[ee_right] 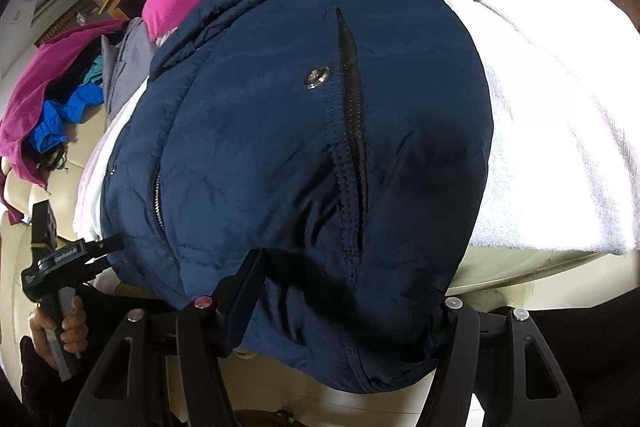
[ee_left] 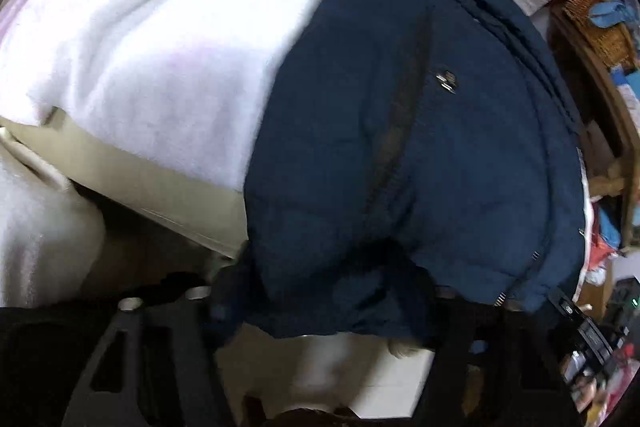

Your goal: Fold large clothes

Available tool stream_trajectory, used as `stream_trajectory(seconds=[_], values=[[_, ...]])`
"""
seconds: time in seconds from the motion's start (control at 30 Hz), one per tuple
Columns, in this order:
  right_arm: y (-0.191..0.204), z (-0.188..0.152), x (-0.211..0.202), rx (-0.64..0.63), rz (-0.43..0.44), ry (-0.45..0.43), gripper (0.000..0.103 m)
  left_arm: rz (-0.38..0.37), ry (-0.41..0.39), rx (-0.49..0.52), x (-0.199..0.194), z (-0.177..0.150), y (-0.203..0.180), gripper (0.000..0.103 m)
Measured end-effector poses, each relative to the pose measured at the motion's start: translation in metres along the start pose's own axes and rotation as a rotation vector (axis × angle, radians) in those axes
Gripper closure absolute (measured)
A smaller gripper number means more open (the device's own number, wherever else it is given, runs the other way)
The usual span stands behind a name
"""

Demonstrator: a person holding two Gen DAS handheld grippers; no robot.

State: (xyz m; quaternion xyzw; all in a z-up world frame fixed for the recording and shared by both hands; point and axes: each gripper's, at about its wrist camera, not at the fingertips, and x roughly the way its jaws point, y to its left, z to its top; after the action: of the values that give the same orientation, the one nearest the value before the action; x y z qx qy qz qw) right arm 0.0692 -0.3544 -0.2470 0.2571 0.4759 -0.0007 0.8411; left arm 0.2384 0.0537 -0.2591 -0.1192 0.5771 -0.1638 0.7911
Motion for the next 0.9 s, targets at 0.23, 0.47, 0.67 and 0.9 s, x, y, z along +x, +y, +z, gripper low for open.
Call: stream_trajectory(seconds=[0.23,0.47,0.67,0.9], values=[[0.001,-0.003,0.001,-0.037,-0.016,0.003,0.052,-0.045,-0.02,0.034,-0.01,-0.004,-0.001,0.073],[0.007,-0.004,-0.04,-0.086,0.14,-0.147,0.077,-0.041,-0.009,0.035,-0.009,-0.006,-0.001,0.049],[-0.008,0.0,-0.012,-0.001,0.093,-0.028,0.073,-0.072,-0.039,0.036,-0.018,-0.009,-0.001,0.081],[0.003,-0.005,-0.042,-0.081,0.123,-0.156,0.085,-0.163,-0.102,0.074,-0.042,-0.017,-0.003,0.087]])
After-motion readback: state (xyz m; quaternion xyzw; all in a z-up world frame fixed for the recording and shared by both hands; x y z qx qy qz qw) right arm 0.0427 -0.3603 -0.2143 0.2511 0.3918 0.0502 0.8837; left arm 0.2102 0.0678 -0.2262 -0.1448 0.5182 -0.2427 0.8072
